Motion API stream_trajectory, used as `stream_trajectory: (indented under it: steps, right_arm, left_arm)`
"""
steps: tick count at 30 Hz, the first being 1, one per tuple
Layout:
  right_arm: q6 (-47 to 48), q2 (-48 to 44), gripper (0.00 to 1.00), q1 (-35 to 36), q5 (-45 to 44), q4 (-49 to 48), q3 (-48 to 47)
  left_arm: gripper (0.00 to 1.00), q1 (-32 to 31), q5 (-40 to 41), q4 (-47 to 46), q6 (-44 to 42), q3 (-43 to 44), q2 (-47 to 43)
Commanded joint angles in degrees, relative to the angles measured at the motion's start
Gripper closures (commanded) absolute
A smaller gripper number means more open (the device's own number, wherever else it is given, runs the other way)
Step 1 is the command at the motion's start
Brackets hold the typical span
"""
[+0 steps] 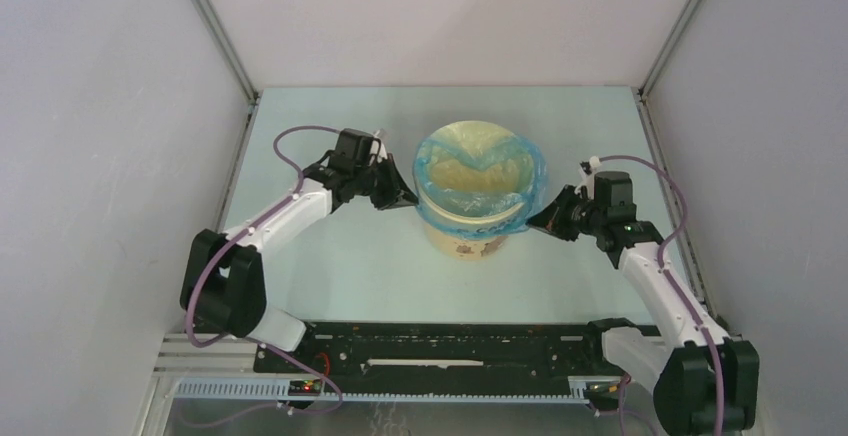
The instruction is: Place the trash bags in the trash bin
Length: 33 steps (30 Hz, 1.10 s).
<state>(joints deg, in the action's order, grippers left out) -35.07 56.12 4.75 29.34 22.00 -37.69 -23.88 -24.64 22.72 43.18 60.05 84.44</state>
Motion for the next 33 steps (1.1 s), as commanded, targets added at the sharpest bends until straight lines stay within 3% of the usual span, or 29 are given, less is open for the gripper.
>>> stream_trajectory:
  steps: [1,6,10,12,16,19,24,33]
  right_arm:
    - [5.89,3.85,0.95,-0.21,-2.71,-3.14,0.91]
    - [8.37,5.62,0.9,0.03,0.51,0.51,-1.11]
    - [11.19,2.8,0.59,-0.54,-0.7,8.36,-6.57]
    - [12.34,1.14,0.48,-2.46,-1.48,12.05,-9.33]
    - [10.42,-1.2,0.43,-12.86,5.99,15.27,-12.88]
    - [9.18,1.38,0.31,-14.2,6.93,13.07,-15.51]
    - [3.58,10.3,0.27,-13.67,9.16,1.05,-17.23]
    - [-1.89,27.32,0.32,-5.02,7.95,-13.12,-14.57]
  left_arm:
    - [1.0,-0.34,-0.15,-4.14,1.5,-2.07,1.08]
    - [1.0,-0.34,0.01,-4.46,1.11,-2.93,2.03]
    - [1.0,-0.23,0.3,-3.88,0.4,-2.65,1.28]
    - [1.0,0.2,-0.13,-3.6,0.02,-2.33,1.45]
    - [1.0,2.06,-4.83,-7.53,2.22,-3.0,3.0]
    - [1.0,2.21,-5.82,-6.78,1.42,-1.44,4.4]
    - [1.0,2.25,-7.05,-7.23,2.08,-1.42,5.78]
    - [1.0,2.17,-6.04,-8.05,1.84,-2.57,8.81]
